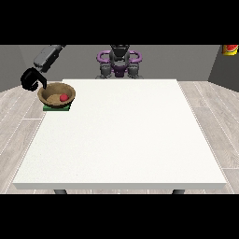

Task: Pick the cup and pour the ball into the bowl, then pick the bowl and place it on the pad

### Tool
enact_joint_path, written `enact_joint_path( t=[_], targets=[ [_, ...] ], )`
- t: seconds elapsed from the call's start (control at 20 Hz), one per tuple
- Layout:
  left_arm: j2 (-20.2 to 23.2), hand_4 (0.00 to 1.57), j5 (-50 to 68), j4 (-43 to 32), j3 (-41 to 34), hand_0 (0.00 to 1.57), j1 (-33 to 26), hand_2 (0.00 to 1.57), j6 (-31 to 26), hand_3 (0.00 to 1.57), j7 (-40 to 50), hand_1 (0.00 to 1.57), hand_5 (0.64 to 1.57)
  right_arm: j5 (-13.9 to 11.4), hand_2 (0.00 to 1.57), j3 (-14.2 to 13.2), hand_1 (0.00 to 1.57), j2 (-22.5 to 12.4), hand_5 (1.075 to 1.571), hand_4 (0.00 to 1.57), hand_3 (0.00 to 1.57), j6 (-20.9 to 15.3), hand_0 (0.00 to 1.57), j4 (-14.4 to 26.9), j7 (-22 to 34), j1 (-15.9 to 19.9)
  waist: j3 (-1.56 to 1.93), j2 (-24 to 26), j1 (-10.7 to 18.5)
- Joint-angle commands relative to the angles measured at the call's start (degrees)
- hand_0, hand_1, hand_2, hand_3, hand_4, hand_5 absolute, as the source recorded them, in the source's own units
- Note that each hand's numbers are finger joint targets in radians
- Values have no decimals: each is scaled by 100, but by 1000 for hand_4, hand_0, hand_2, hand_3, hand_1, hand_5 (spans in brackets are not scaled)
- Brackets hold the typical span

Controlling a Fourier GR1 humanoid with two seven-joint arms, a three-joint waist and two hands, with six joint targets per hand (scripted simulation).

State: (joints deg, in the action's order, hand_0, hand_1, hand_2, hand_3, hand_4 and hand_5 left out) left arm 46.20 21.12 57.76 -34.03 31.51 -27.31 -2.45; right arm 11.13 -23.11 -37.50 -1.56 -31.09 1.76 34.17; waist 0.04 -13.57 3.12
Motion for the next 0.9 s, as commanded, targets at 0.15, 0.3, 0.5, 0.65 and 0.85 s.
enact_joint_path(
  t=[0.15, 0.3, 0.5, 0.65, 0.85],
  targets=[
    [186, 1195, 131, -117, -5, 0, -42, 0, -232, 0, -108, 0, 1561, -12, 1412, -138, 1508, -214, 1552, 0, 824, -418, 1508, 104, 36, 168, -2, -36, 129],
    [260, 1190, -76, -493, -15, 0, -90, 0, -60, 0, -331, 0, 1562, -20, 1393, 9, 1451, 297, 1536, 0, 799, -582, 1451, -109, -118, 42, -5, 27, -103],
    [119, 1188, -91, -507, 22, 0, -122, 0, -58, 0, -623, 0, 1565, 114, 1376, -83, 1443, 551, 1535, 0, 678, -738, 1443, -154, -350, 255, -3, -182, 12],
    [190, 1190, -67, -528, 8, 0, -165, 0, -286, 0, -872, 0, 1566, -54, 1353, -53, 1259, 28, 1529, 115, 911, -875, 1259, -138, -106, 449, -7, -303, 193],
    [228, 1194, -80, -401, 50, 0, -34, 0, -55, 0, -739, 0, 1569, -275, 412, 285, 194, 160, 1454, 0, 787, -508, 194, 22, -98, 390, -4, -368, 208]
  ],
)
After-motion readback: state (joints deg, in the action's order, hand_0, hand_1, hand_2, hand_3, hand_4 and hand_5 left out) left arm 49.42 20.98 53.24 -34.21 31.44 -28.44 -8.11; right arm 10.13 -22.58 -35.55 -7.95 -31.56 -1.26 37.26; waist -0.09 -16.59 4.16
